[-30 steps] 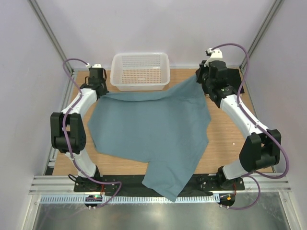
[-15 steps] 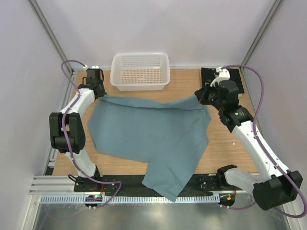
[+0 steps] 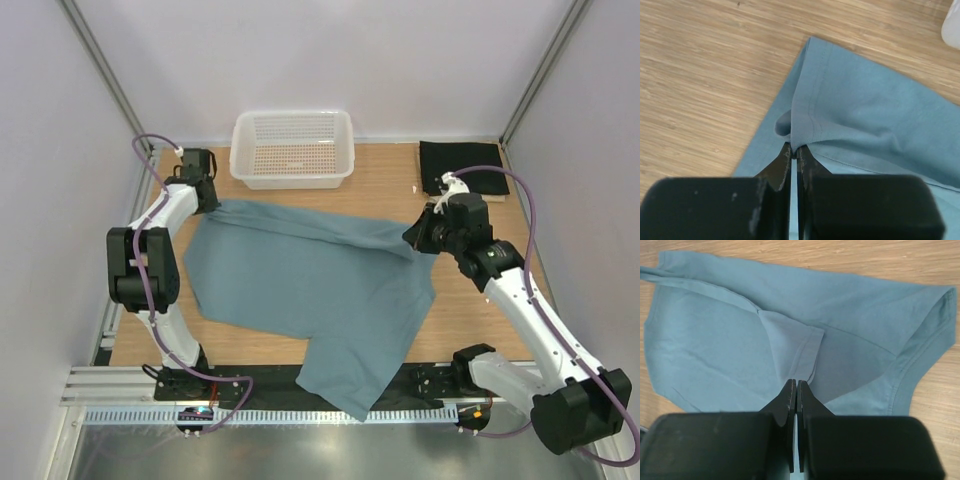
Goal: Fold and stack the t-shirts
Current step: Fold the tshirt
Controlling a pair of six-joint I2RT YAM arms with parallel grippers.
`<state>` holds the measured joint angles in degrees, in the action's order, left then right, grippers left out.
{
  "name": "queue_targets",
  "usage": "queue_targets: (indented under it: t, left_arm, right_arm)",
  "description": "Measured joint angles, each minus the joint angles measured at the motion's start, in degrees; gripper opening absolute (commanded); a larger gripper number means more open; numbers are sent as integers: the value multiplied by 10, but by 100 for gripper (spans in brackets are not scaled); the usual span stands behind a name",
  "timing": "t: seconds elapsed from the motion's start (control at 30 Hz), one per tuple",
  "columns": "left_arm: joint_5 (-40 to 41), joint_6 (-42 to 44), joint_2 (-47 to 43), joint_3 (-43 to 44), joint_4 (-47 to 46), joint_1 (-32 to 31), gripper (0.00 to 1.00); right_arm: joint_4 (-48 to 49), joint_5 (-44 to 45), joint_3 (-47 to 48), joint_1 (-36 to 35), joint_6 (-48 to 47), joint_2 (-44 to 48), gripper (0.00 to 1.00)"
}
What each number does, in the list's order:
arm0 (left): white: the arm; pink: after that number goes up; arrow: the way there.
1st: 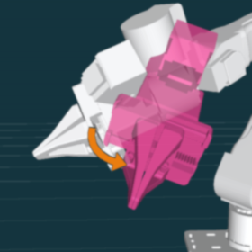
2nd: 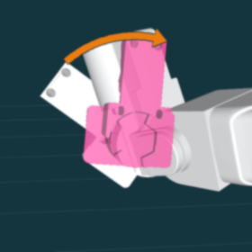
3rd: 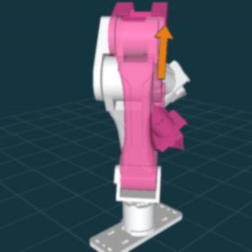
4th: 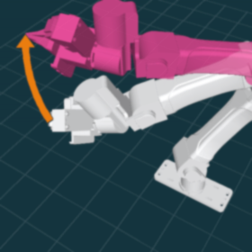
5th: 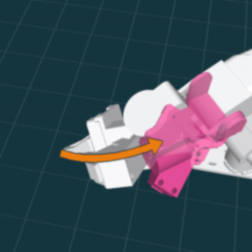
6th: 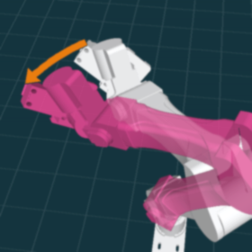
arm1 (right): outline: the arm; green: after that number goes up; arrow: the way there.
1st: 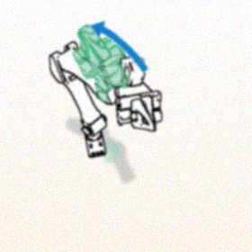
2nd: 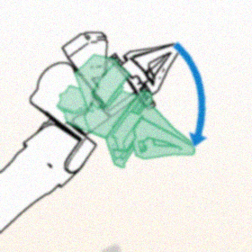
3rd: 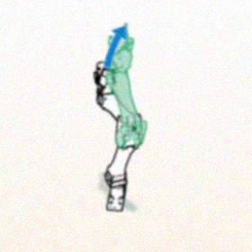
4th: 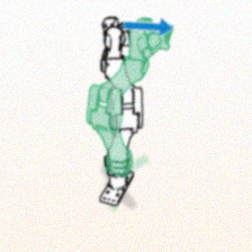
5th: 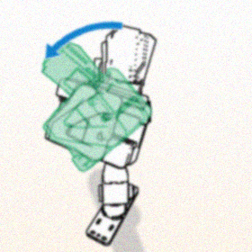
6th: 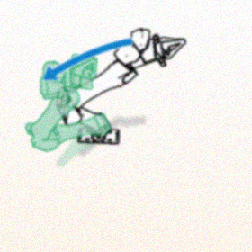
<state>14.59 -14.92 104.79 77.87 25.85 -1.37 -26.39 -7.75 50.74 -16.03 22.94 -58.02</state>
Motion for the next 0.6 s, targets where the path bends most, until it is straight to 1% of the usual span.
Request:
queue_targets:
  t: [0.1, 0.13, 0.17, 0.2, 0.23, 0.27, 0.3, 0.33, 0.37, 0.43, 0.47, 0.5, 0.53, 0.6]
  left_arm:
    - [5, -4, 0, 0, 9, 0, 0]
    - [8, -8, 0, 0, 14, 0, 4]
    - [12, -13, 0, 0, 22, 0, 18]
    - [15, -13, 0, 0, 27, 1, 29]
    - [21, -20, 0, 0, 36, 2, 42]
    - [25, -24, 0, 0, 44, 3, 52]
    - [30, -34, 0, 1, 52, 5, 54]
    - [34, -42, 0, 1, 63, 8, 57]
    - [41, -49, -1, 1, 75, 13, 61]
    - [56, -64, -4, 1, 104, 24, 62]
    - [62, -74, -9, 1, 119, 32, 62]
    - [64, -80, -15, 1, 129, 39, 62]
    - [64, -88, -23, 1, 138, 47, 62]
    - [50, -98, -37, 3, 145, 60, 49]
  right_arm:
    - [-13, -9, -6, 0, 9, 15, 1]
    - [-14, -13, -10, 0, 12, 19, 6]
    - [-16, -19, -18, 0, 15, 26, 11]
    - [-18, -26, -26, 0, 18, 31, 16]
    - [-19, -33, -38, 0, 23, 36, 21]
    - [-26, -45, -51, 0, 29, 38, 23]
    - [-31, -55, -62, 0, 30, 39, 27]
    - [-37, -70, -76, 0, 35, 39, 38]
    - [-47, -80, -90, 0, 41, 39, 42]
    - [-75, -92, -109, 0, 42, 39, 50]
    - [-96, -94, -112, 0, 43, 39, 62]
    - [-115, -88, -112, 0, 45, 40, 66]
    - [-122, -78, -110, -1, 46, 40, 68]
    - [-127, -51, -98, 0, 50, 29, 69]
